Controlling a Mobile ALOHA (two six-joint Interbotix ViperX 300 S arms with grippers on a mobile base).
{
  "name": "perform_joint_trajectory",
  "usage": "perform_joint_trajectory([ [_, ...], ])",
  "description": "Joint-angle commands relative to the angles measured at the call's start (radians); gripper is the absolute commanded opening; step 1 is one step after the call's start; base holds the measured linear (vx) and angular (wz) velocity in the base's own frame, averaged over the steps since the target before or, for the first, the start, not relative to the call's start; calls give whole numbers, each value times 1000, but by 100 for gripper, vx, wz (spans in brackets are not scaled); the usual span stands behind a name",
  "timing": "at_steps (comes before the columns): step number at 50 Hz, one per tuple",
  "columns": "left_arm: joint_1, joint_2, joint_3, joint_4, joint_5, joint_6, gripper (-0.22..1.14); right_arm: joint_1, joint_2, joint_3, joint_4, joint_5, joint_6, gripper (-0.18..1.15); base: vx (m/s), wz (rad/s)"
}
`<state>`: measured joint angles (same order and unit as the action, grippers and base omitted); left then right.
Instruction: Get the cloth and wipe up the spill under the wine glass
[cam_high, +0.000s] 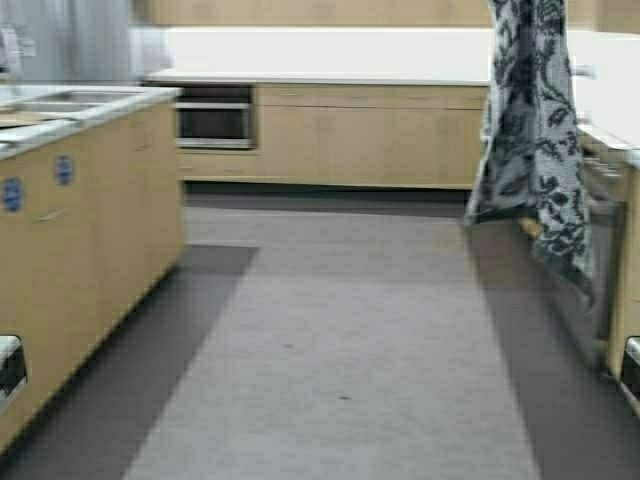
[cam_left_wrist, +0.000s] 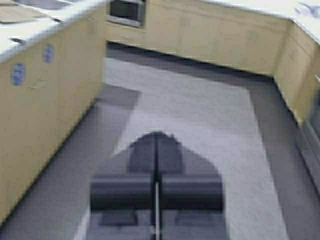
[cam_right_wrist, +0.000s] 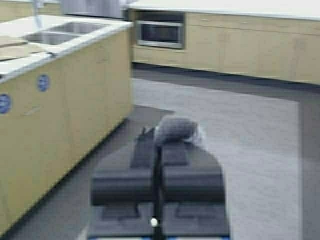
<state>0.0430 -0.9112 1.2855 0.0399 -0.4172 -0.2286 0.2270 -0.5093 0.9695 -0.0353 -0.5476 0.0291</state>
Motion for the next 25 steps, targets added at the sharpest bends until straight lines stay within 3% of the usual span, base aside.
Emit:
perform_joint_trajectory([
  [1,0,-28,-3,2,-8,-15,3,-2,-28,3,2,-14,-2,6,4,45],
  [25,0,-32,20,2,-3,-25,3,-2,-51,8,3,-15,-2,6,4,45],
])
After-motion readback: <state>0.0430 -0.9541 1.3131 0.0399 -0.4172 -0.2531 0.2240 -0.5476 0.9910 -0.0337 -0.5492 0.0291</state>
